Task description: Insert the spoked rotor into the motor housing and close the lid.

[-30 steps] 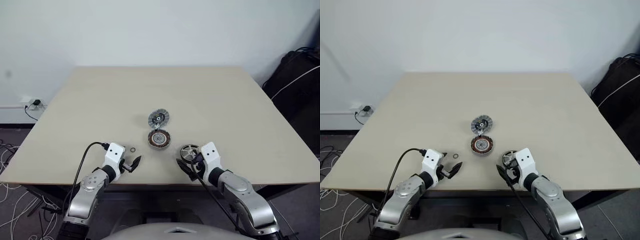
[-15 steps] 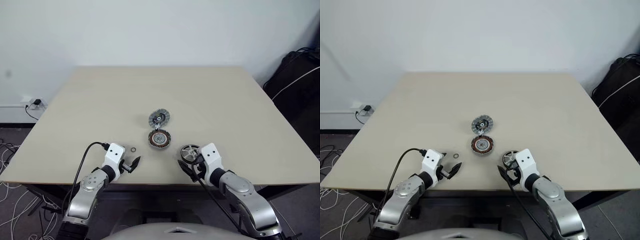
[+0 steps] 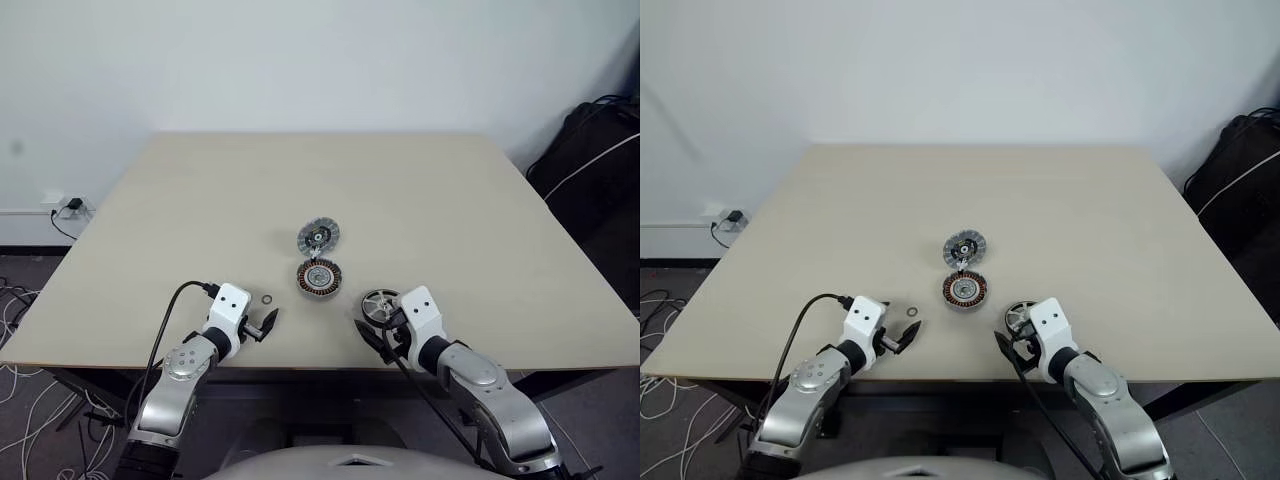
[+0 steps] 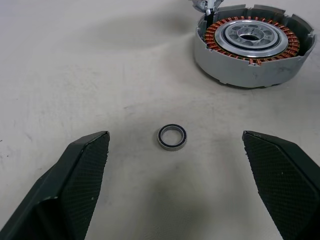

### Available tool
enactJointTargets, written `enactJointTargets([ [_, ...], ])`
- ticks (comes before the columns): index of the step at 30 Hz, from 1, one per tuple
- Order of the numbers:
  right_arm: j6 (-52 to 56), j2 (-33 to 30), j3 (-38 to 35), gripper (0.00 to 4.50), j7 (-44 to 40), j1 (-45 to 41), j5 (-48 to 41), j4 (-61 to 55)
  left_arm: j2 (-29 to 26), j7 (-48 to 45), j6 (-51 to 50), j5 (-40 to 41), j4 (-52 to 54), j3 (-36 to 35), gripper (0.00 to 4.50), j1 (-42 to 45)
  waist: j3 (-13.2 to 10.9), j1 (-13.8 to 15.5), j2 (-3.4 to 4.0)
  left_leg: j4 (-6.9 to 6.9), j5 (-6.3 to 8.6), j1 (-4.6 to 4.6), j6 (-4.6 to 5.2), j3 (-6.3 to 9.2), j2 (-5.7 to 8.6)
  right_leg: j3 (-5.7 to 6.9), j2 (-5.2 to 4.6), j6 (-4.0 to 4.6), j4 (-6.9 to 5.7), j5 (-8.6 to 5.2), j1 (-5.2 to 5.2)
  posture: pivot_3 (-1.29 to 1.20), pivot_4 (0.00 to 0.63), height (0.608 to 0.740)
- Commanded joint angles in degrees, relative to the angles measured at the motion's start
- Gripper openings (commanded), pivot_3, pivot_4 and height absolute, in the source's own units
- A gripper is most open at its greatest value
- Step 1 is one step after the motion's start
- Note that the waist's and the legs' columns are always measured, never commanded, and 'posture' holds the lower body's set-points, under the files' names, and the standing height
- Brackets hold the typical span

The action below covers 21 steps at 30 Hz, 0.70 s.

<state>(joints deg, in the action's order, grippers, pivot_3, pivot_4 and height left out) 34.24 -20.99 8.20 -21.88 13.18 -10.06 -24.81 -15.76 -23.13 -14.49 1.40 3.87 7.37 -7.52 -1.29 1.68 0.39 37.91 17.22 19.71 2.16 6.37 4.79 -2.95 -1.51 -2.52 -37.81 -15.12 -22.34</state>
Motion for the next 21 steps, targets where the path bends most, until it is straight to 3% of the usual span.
enactJointTargets([
  [1, -1.4, 0.4, -0.4, 4.5, 0.3, -0.3, 0.1, -1.6, 0.6, 0.0, 1.1, 0.2, -0.3, 0.3, 4.48, 1.7, 0.0, 0.0, 0.0, 0.0, 0.0, 0.0, 0.0, 0.0, 0.0, 0.0, 0.0, 0.0, 0.0, 0.0, 0.0, 0.0, 0.0, 0.74],
  [18, -2.3, 1.2, -0.1, 4.5, 0.7, -0.6, 0.8, -1.2, 2.0, 1.7, -1.7, -3.0, -12.8, 2.0, 4.48, 9.6, 0.0, 0.0, -0.05, 0.01, -0.01, 0.0, 0.0, 0.0, 0.01, 0.01, 0.01, 0.0, 0.0, 0.02, -0.02, 0.0, 0.0, 0.74],
  [21, -2.4, 1.2, -0.2, 4.5, 0.8, -0.4, 0.7, -1.3, 1.8, 2.0, -3.2, -3.3, -13.1, 2.1, 3.91, 9.8, 0.1, 0.1, -0.04, 0.02, -0.01, -0.02, -0.01, 0.0, 0.01, 0.0, 0.0, -0.01, -0.01, 0.03, 0.01, 0.0, 0.0, 0.74],
])
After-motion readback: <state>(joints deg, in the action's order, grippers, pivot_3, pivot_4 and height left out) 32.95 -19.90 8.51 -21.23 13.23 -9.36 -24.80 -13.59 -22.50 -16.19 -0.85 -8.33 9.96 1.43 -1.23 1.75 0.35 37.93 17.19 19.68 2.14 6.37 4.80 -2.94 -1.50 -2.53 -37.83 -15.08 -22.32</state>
